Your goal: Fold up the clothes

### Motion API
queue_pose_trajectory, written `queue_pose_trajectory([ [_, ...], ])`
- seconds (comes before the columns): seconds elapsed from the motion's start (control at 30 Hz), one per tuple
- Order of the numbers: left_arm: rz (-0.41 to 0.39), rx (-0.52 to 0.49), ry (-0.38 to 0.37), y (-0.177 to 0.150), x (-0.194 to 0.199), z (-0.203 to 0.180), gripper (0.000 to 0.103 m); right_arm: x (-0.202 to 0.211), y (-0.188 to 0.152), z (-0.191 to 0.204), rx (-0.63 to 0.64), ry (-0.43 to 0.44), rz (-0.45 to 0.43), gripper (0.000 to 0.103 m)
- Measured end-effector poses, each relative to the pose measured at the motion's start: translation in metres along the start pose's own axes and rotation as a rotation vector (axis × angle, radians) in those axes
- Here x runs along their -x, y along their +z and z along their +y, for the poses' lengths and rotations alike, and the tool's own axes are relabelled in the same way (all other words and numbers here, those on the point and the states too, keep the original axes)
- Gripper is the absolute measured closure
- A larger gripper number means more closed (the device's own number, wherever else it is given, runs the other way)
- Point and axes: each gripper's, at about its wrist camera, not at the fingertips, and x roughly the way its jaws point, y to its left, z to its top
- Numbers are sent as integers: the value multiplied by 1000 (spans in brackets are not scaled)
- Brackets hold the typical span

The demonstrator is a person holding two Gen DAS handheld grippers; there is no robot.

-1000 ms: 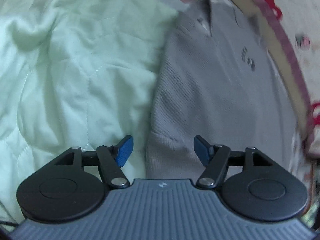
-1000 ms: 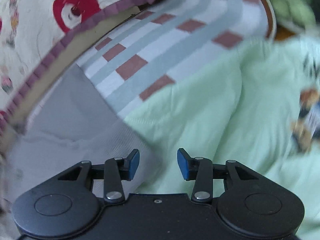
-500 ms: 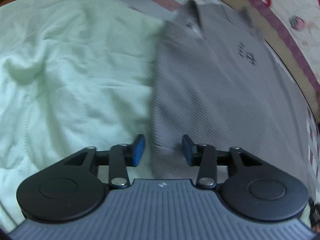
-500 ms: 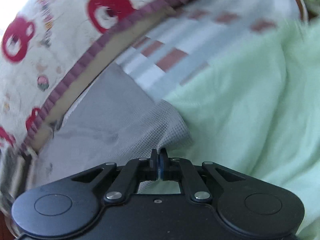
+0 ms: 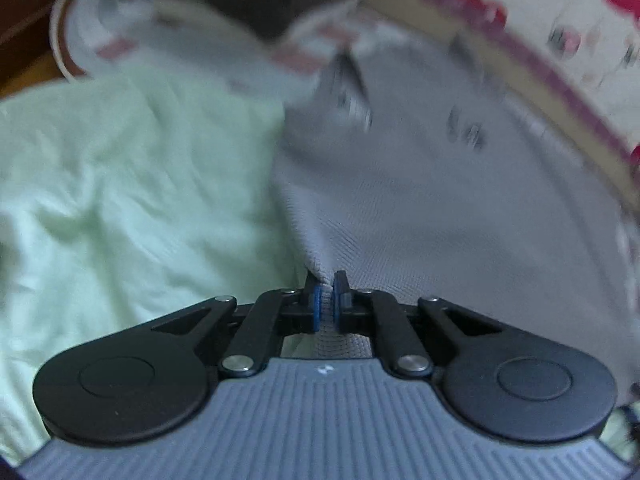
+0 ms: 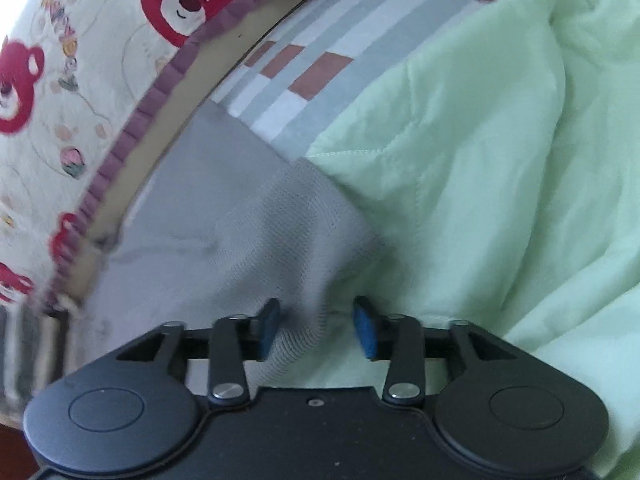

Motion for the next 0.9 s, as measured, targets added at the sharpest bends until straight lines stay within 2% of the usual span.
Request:
queue_pose_trajectory([
  [0.1,7,21,-24,3,10,6,97,9,9,7,27,76,35,48],
  [0.23,121,125,-14,-11,-29,26,97,-1,7,-4,-29,30,54,47],
  [0.3,162,200,-39,-19,-44,36,97,-4,1,-10,-50,34,23,47],
  [0.37,182,216,-60,-19,-53,38,97,-5,-1,-8,-34,43,0,46],
  [0.4,191,200,-61,-16,-59,35,93,-7,-1,-6,-16,76,17,63],
  [0.43,199,185,-61,-14,-64,33,84,-6,2,-3,4,136,41,93],
  [0.47,209,168,-71,-12,-67,31,75,0,7,2,35,203,41,96],
  [0.53,221,192,-81,-7,-67,30,67,17,18,17,97,302,3,96],
  [0.57,217,202,-88,-8,-66,29,58,26,23,24,118,318,-17,96],
  [0.6,213,197,-98,-9,-67,28,57,32,27,28,138,314,-26,96],
  [0.63,209,192,-107,-11,-68,27,59,32,27,31,173,286,-18,96],
  [0.7,185,109,-58,-15,-65,21,97,25,22,34,271,186,8,96],
  [0.8,115,29,-30,-13,-44,9,97,14,8,22,260,114,21,96],
  [0.9,5,49,-110,2,-10,4,97,8,6,16,242,92,27,96],
])
